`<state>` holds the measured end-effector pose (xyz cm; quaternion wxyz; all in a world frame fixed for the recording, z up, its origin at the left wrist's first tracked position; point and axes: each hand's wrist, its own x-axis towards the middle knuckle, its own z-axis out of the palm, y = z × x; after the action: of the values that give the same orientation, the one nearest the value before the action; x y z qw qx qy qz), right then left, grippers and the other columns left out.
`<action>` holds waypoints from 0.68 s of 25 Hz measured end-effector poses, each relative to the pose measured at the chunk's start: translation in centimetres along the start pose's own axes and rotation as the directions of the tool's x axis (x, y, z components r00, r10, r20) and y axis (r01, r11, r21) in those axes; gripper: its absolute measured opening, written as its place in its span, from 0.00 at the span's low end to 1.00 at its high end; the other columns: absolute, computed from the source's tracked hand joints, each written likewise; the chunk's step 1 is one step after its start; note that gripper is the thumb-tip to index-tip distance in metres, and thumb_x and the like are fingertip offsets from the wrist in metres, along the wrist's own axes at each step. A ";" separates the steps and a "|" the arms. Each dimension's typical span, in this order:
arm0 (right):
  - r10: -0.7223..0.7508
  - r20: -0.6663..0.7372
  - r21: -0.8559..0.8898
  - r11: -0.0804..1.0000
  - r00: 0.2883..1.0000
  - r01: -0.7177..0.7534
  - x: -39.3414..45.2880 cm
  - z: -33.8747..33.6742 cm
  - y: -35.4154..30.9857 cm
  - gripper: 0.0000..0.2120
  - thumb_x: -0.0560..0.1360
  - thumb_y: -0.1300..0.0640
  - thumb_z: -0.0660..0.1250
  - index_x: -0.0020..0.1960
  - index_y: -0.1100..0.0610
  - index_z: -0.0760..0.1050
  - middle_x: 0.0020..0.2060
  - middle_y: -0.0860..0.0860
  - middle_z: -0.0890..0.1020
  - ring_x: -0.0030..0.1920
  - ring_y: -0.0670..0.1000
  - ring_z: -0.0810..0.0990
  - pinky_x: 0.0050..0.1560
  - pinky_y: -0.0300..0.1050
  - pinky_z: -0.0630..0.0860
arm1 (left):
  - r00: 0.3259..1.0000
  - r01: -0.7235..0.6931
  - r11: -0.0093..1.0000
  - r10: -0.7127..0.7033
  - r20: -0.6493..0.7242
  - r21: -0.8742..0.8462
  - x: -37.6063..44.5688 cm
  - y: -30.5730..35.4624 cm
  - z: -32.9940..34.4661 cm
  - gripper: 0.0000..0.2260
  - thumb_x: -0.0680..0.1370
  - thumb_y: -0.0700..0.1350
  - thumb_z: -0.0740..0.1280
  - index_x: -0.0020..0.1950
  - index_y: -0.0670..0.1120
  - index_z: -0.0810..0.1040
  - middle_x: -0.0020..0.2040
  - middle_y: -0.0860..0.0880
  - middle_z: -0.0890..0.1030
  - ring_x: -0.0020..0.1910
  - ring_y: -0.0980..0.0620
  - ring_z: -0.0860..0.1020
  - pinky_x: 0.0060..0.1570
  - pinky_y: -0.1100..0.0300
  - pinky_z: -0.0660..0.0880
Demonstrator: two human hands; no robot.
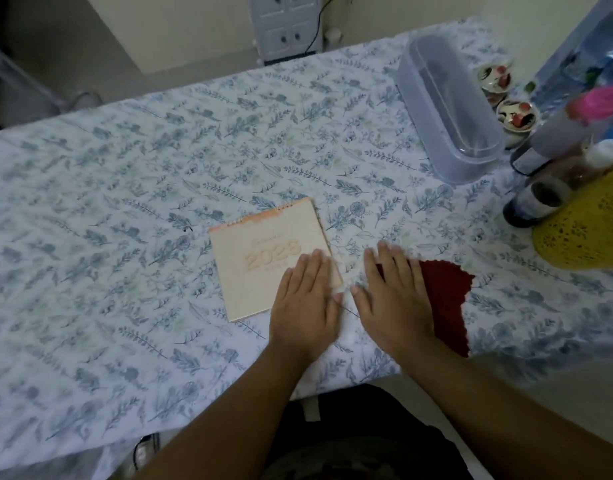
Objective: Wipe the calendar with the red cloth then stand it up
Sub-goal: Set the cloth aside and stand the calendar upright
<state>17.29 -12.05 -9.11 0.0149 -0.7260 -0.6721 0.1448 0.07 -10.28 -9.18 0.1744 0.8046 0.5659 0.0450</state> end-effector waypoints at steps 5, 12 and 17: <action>-0.034 0.042 0.045 0.998 0.999 0.032 5.0 -1.6 -4.9 0.32 0.81 0.41 0.56 0.79 0.57 0.60 0.72 0.56 0.70 0.71 0.58 0.64 0.72 0.56 0.61 | 0.944 0.327 0.945 -0.327 -0.047 -0.024 -0.5 -4.1 -3.2 0.31 0.82 0.57 0.51 0.83 0.43 0.53 0.83 0.43 0.57 0.81 0.44 0.56 0.79 0.49 0.52; 0.162 0.219 0.310 0.923 0.962 -0.226 9.4 -1.7 -8.8 0.24 0.78 0.47 0.63 0.68 0.61 0.71 0.63 0.60 0.71 0.63 0.61 0.70 0.59 0.55 0.74 | 0.703 0.691 0.639 -0.703 0.108 -0.339 1.6 -10.0 -6.3 0.30 0.80 0.54 0.64 0.76 0.40 0.61 0.70 0.37 0.67 0.69 0.37 0.67 0.65 0.42 0.71; 0.366 0.220 0.587 0.691 0.904 -0.422 10.8 -2.0 -9.7 0.07 0.73 0.56 0.69 0.47 0.58 0.81 0.46 0.57 0.82 0.47 0.61 0.81 0.48 0.55 0.81 | 0.619 0.639 0.316 -0.752 0.226 -0.701 3.4 -12.4 -7.1 0.20 0.71 0.52 0.66 0.60 0.43 0.76 0.56 0.43 0.79 0.53 0.42 0.80 0.50 0.47 0.79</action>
<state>8.94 -0.13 -7.12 0.1931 -0.8000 -0.4144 0.3885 -11.73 -1.84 -7.02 0.4387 0.3343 0.7981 0.2424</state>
